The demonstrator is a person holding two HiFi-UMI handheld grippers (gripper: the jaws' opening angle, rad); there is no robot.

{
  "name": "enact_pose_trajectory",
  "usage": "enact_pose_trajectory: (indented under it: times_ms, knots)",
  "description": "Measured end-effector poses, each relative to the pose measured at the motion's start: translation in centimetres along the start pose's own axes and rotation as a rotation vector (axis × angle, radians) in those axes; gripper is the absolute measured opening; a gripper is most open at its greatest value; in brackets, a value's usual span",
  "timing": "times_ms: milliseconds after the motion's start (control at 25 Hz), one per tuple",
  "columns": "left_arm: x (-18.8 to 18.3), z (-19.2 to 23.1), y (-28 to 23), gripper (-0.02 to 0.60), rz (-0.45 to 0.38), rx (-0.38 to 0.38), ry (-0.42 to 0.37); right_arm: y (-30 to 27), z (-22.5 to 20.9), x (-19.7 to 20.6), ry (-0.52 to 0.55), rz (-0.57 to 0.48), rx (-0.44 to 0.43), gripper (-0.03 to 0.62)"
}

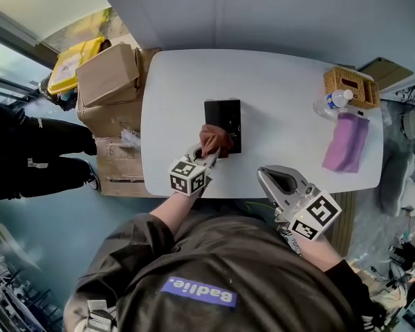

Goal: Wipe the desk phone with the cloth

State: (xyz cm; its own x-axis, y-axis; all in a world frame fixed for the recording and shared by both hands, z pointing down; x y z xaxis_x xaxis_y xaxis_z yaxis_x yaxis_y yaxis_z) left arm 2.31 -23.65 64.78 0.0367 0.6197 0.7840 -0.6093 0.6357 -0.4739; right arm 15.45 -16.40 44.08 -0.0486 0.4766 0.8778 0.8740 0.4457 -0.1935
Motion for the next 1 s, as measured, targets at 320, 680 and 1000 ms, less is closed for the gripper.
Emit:
enact_pose_trajectory:
  times_ms: [320, 680, 1000]
  knots:
    - [-7.1, -1.0, -2.8, 0.032, -0.1, 0.021, -0.035, 1.3, -1.3, -1.0, 0.005, -0.037, 0.024, 0.028]
    - [-7.8, -1.0, -6.2, 0.032, -0.1, -0.01, -0.018, 3.0, -3.7, -0.7, -0.018, -0.023, 0.024, 0.028]
    - [-2.8, -2.1, -4.9, 0.032, -0.018, -0.042, 0.007, 3.6, -4.2, 0.4, -0.03, -0.005, -0.019, 0.028]
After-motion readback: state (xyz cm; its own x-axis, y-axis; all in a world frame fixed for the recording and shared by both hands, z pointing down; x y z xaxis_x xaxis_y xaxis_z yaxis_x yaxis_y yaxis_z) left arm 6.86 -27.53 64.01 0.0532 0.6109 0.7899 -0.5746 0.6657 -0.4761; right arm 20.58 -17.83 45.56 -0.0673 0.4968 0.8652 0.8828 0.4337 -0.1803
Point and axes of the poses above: the fingertips, and each gripper's own axes: y backward along the fingers, z to its left, x out of its underside, the point moved 3 cm from there along y, backward along the fingers, and after that the axes turned 10 degrees about -x, right-handed, at the moved point
